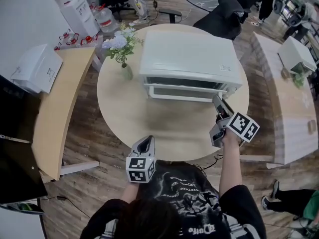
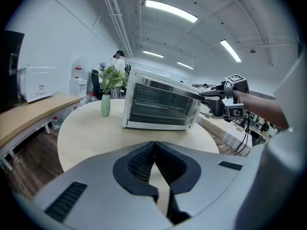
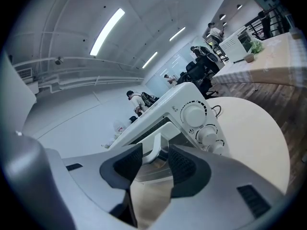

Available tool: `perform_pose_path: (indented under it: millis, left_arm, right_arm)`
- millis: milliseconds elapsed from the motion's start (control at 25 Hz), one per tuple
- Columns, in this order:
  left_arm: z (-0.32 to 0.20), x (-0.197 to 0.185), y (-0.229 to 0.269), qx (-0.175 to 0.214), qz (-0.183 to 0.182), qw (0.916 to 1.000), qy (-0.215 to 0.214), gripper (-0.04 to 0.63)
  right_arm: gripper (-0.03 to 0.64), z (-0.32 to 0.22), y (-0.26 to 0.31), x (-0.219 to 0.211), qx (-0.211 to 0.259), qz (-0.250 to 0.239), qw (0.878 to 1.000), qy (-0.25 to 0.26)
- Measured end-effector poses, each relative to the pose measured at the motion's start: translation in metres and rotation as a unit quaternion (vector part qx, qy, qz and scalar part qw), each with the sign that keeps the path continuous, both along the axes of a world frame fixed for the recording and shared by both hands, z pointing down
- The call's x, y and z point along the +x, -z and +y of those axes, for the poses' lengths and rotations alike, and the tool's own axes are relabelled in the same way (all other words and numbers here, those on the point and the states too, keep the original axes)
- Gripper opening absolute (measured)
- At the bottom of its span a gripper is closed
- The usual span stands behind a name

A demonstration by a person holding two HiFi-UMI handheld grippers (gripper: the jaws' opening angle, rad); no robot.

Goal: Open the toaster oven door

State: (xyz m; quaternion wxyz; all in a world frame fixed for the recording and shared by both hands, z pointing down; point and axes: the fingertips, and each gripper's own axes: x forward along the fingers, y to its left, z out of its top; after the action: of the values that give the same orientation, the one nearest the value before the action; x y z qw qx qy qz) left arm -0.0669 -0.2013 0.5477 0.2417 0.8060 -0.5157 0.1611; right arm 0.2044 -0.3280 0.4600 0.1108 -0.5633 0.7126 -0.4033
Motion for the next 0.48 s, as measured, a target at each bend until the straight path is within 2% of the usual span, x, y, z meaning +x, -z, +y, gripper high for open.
perform_pose_path:
  millis: [480]
  left_arm:
    - [-0.005, -0.006, -0.001, 0.003, -0.002, 1.0, 0.004, 0.017]
  right_arm:
    - [0.176, 0.029, -0.011, -0.004, -0.015, 0.027, 0.999, 0.019]
